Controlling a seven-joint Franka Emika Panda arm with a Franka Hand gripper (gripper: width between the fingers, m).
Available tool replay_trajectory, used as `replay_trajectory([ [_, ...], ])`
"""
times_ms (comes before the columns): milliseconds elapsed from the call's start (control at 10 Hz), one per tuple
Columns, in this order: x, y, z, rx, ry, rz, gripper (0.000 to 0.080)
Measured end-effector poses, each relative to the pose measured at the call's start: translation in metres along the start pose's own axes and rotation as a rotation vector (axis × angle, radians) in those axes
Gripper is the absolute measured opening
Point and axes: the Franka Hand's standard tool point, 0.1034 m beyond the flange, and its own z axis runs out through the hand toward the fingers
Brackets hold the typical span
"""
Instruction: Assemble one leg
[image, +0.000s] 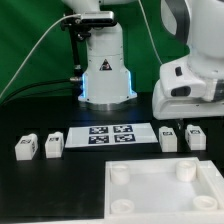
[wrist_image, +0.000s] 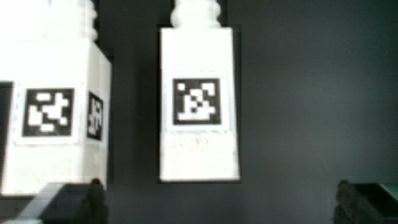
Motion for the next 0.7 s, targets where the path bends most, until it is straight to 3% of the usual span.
replay_trajectory([
  [200, 0.003, 0.001, 0.002, -0.007, -0.126, 0.001, 0.0649],
  [400, 0.005, -0.002, 0.004, -0.006, -0.106, 0.009, 0.0649],
  [700, 0.001, -0.01, 0.028, -0.022, -0.124, 0.015, 0.0649],
])
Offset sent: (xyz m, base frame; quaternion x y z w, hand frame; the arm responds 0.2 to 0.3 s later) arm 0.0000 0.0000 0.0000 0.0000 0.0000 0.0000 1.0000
